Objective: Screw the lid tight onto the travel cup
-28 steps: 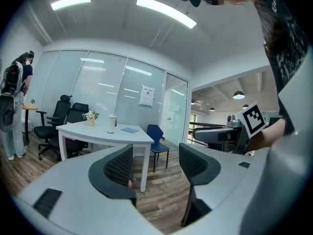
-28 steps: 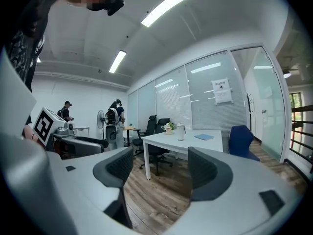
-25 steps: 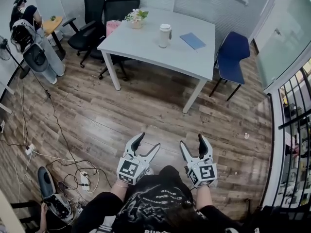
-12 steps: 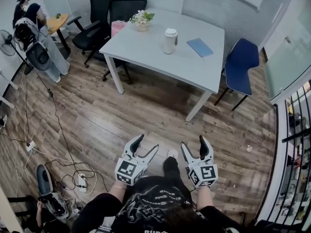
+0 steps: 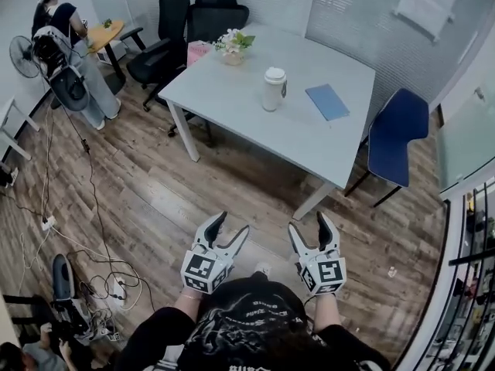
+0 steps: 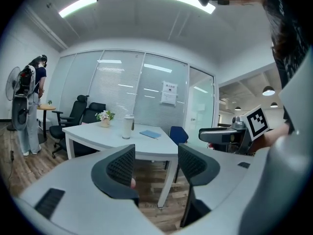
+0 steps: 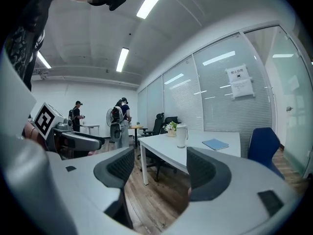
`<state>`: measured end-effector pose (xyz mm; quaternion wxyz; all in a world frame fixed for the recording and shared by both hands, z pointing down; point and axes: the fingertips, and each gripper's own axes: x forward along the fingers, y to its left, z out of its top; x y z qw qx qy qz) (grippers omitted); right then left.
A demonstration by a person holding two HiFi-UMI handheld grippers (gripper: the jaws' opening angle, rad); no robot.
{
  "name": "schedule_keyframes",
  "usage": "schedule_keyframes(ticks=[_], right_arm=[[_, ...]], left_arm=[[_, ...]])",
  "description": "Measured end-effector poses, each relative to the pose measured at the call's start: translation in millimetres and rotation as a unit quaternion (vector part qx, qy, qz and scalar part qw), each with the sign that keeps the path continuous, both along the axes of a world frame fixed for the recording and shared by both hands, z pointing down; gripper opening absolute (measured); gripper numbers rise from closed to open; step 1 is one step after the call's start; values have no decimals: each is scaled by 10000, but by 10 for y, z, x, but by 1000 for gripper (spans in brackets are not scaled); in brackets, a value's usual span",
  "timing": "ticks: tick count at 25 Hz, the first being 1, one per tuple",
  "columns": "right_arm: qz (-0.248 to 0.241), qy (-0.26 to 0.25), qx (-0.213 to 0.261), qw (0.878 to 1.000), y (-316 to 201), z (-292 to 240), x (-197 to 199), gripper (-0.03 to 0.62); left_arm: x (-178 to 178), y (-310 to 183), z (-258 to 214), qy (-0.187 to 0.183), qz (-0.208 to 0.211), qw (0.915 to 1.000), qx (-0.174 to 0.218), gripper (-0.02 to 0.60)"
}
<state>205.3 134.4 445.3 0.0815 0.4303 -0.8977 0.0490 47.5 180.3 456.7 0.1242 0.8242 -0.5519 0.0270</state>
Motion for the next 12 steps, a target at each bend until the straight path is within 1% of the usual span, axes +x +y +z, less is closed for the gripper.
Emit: schedule_keyframes(ticks=[4,7,10,12], right_arm=[[-207,-228,-175,9994,13,38,-128,316],[-257,-330,-182,9990,12,12,-175,289],[-277,-379,-107,9988,14,-53,-182,241],[-270,-434,-80,9987,20,-97,-168,222]], left_arm=[[-152,98,14,-68,-353,9993,-97,293],[-205,124,8,-45,-536,9985,-126,290],[-208,158,-19,-22,-633,9979,-118,287],[-207,201,-42,-20,-695,9975,-128,286]])
